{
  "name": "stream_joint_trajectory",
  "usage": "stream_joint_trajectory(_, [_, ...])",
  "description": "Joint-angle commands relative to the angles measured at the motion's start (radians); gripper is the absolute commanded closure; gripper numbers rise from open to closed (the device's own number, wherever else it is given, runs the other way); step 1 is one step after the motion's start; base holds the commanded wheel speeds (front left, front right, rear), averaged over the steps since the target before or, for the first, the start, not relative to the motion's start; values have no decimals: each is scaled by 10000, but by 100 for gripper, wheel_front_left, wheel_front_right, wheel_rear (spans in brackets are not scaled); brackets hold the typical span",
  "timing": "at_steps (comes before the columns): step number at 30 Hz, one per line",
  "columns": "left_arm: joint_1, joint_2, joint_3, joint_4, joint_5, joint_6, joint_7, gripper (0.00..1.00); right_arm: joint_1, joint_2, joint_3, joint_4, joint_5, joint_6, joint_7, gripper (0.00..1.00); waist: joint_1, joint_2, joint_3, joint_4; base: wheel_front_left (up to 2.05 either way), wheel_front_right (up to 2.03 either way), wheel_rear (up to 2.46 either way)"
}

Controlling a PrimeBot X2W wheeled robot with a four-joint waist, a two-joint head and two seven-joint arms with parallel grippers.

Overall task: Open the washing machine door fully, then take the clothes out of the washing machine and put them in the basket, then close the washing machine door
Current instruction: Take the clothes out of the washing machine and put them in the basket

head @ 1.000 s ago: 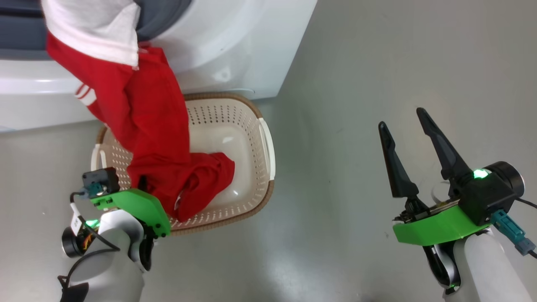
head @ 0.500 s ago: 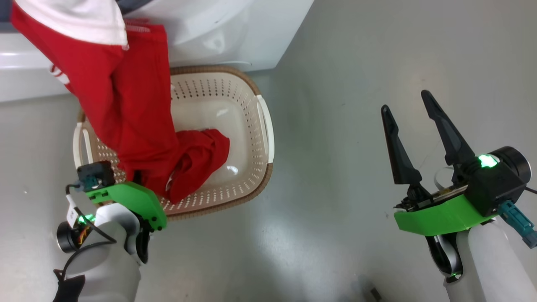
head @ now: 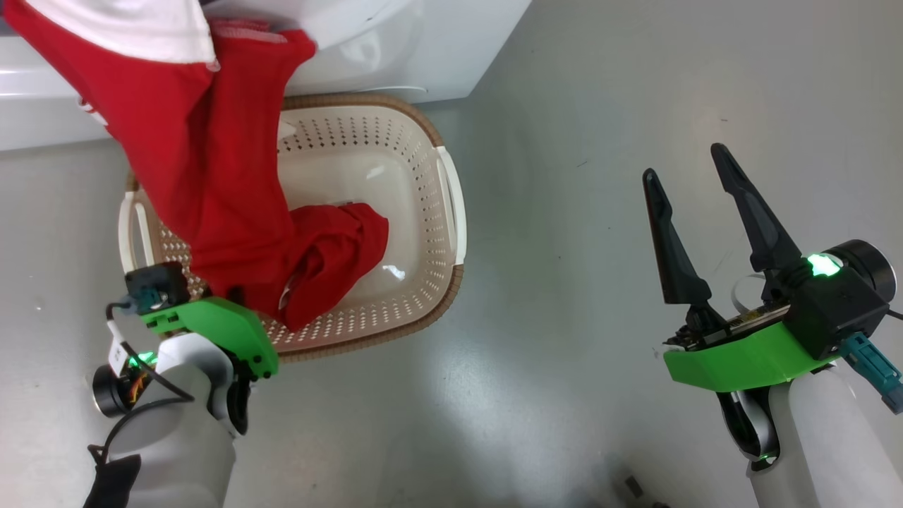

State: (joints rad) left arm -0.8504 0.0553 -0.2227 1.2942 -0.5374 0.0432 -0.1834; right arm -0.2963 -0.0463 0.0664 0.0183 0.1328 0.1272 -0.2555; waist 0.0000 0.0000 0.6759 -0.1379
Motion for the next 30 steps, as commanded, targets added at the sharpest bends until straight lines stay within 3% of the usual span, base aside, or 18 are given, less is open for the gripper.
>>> stream_joint_trajectory(1, [65, 300, 139, -45, -69, -29, -154, 0, -21, -39, 150, -207, 81, 35, -63, 0, 0, 0, -12, 26, 0, 0, 0])
stream_joint_trajectory(9, [57, 209, 115, -41, -209, -323, -416, 0, -15, -39, 113, -174, 122, 35, -63, 0, 0, 0, -106, 201, 0, 0, 0])
stream_joint_trajectory(17, [66, 225, 55, -609, 2, -206, -766, 0, 38, -39, -1, -193, 104, 35, -63, 0, 0, 0, -245, 444, 0, 0, 0])
stream_joint_trajectory(30, [1716, 334, 1010, -5193, 1116, -12, -782, 0, 189, -39, -109, -227, 55, 35, -63, 0, 0, 0, -476, 807, 0, 0, 0])
